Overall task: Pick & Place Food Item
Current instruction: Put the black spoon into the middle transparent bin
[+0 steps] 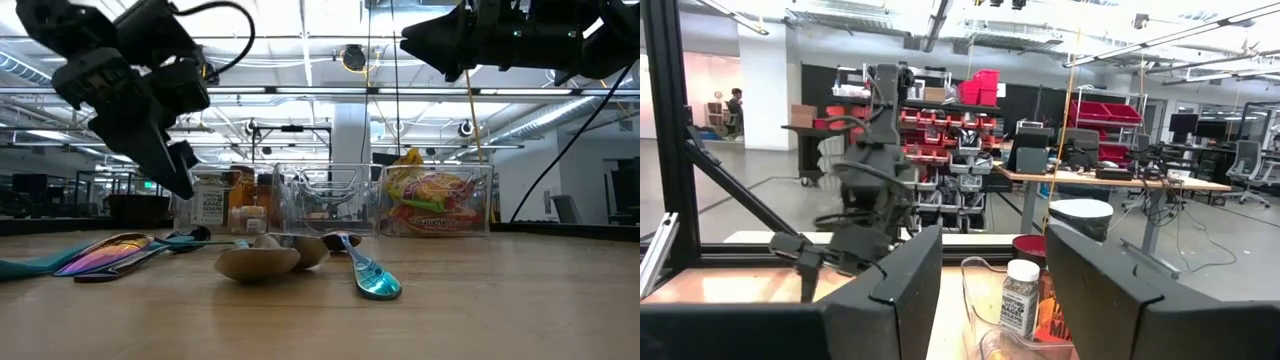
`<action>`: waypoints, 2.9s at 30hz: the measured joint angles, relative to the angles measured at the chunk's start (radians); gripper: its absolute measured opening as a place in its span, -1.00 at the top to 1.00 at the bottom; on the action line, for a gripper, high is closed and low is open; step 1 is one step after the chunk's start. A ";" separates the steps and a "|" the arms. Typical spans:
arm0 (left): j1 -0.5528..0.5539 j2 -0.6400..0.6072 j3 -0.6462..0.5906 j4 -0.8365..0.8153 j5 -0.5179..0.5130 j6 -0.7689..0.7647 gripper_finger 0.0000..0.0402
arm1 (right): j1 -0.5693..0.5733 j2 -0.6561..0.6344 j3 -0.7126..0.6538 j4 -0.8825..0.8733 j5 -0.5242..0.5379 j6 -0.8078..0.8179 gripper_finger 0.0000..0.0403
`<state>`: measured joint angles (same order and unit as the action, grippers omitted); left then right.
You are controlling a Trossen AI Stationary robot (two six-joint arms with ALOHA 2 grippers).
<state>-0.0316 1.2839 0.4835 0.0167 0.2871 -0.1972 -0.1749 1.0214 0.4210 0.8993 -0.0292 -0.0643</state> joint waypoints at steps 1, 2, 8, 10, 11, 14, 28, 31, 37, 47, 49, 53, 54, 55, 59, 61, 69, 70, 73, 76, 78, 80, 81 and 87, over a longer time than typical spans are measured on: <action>0.011 0.000 -0.013 0.026 0.020 -0.008 -0.06 | 0.000 0.000 0.000 0.000 0.000 0.000 0.15; 0.018 0.000 -0.021 0.049 0.028 -0.015 -0.07 | 0.000 0.000 0.000 0.000 0.000 0.000 0.15; 0.021 0.024 -0.034 0.062 -0.040 -0.049 -0.06 | 0.000 0.000 0.000 0.001 0.001 -0.003 0.15; 0.021 0.043 -0.034 0.068 -0.045 -0.060 -0.06 | 0.000 0.000 0.000 0.001 0.001 -0.004 0.15; 0.021 0.056 -0.034 0.075 -0.054 -0.063 -0.06 | 0.000 0.000 0.000 0.001 0.001 -0.004 0.15; 0.021 0.099 -0.035 0.087 -0.085 -0.063 -0.06 | 0.000 0.000 0.000 0.001 0.001 -0.002 0.15; 0.027 0.248 -0.033 0.240 -0.014 -0.067 -0.06 | 0.000 0.000 0.000 0.001 0.002 -0.002 0.15; 0.027 0.253 -0.032 0.242 -0.011 -0.067 -0.06 | 0.000 0.000 0.000 0.001 0.002 -0.002 0.15; 0.027 0.254 -0.032 0.235 0.011 -0.067 -0.02 | 0.000 0.000 0.000 0.001 0.002 -0.002 0.15; 0.028 0.256 -0.032 0.216 -0.009 -0.049 0.59 | 0.000 0.000 0.000 0.001 0.002 -0.003 0.15; 0.028 0.256 -0.033 0.221 -0.007 -0.049 0.69 | 0.000 0.000 0.000 0.001 0.002 -0.003 0.15; 0.045 0.255 -0.033 0.230 0.016 -0.041 0.85 | 0.000 0.000 0.000 0.001 0.002 -0.001 0.15; 0.052 0.255 -0.033 0.236 0.022 -0.041 0.89 | 0.000 0.000 0.000 0.001 0.002 -0.001 0.15; 0.058 0.255 -0.033 0.245 0.027 -0.041 0.92 | 0.000 0.000 0.000 0.001 0.002 -0.001 0.15; 0.082 0.256 -0.034 0.281 0.059 -0.051 0.96 | 0.000 0.000 0.000 0.001 0.002 -0.001 0.15; 0.090 0.257 -0.034 0.298 0.065 -0.049 0.95 | 0.000 0.000 0.000 0.000 0.002 -0.001 0.15; 0.104 0.256 0.001 0.300 0.063 -0.037 0.97 | 0.000 0.000 0.000 0.000 0.002 -0.001 0.15; 0.104 0.253 0.004 0.298 0.063 -0.035 0.96 | 0.000 0.000 0.000 0.001 0.002 -0.001 0.15; 0.104 0.238 0.015 0.289 0.060 -0.013 0.95 | 0.000 0.000 0.000 0.000 0.002 -0.001 0.15; 0.104 0.206 0.020 0.266 0.047 0.005 0.98 | 0.000 0.000 0.000 0.000 0.002 -0.001 0.15; 0.104 0.181 0.030 0.245 0.021 0.019 0.96 | 0.000 0.000 0.000 0.000 0.002 -0.002 0.15; 0.104 0.151 0.042 0.221 -0.008 0.041 0.94 | 0.000 0.000 0.000 0.000 0.002 -0.002 0.15; 0.104 0.137 0.051 0.212 -0.023 0.054 0.94 | 0.000 0.000 0.000 0.000 0.002 -0.002 0.15; 0.104 0.060 0.107 0.125 -0.097 0.123 0.97 | 0.000 0.000 0.000 0.001 0.002 -0.002 0.15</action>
<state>0.0727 1.3438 0.5906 0.1422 0.1904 -0.0740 -0.1752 1.0218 0.4206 0.9003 -0.0273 -0.0664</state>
